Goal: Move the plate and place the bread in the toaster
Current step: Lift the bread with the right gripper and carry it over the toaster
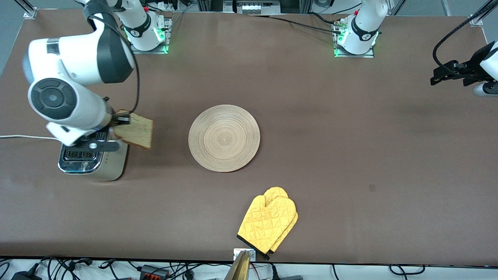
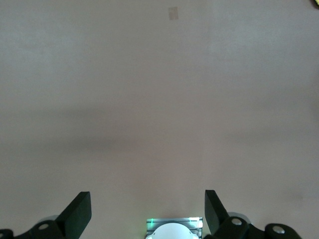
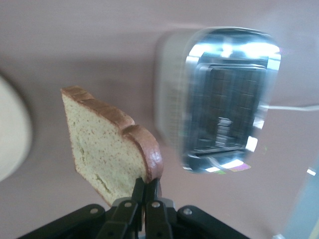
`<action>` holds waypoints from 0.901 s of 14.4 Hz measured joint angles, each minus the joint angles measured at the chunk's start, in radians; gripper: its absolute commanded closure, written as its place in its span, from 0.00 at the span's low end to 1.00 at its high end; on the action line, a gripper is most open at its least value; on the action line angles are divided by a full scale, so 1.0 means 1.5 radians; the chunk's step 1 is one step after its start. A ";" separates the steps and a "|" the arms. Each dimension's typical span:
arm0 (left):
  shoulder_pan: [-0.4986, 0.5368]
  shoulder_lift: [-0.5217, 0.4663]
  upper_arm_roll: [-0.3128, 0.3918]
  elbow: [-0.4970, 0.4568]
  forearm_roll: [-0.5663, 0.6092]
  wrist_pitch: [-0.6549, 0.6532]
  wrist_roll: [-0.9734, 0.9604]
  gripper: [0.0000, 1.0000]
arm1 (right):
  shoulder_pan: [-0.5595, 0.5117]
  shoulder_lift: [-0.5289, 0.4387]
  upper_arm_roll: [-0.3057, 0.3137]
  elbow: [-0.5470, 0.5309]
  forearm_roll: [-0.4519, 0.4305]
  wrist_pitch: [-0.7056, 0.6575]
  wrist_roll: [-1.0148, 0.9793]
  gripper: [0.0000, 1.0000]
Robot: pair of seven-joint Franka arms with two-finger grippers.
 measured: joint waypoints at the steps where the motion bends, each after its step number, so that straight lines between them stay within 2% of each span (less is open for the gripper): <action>1: -0.005 -0.004 -0.001 -0.004 0.000 0.004 -0.003 0.00 | -0.001 0.002 -0.014 0.004 -0.029 -0.012 -0.005 1.00; 5: 0.000 -0.001 -0.008 -0.006 0.003 0.015 -0.039 0.00 | -0.004 0.009 -0.047 0.004 -0.141 -0.031 -0.057 1.00; 8: 0.005 0.010 -0.009 -0.003 0.003 0.016 -0.039 0.00 | -0.023 0.018 -0.067 0.004 -0.166 -0.040 -0.096 1.00; 13: 0.004 0.017 -0.016 0.002 0.003 0.004 -0.047 0.00 | -0.029 0.048 -0.067 0.004 -0.171 -0.029 -0.099 1.00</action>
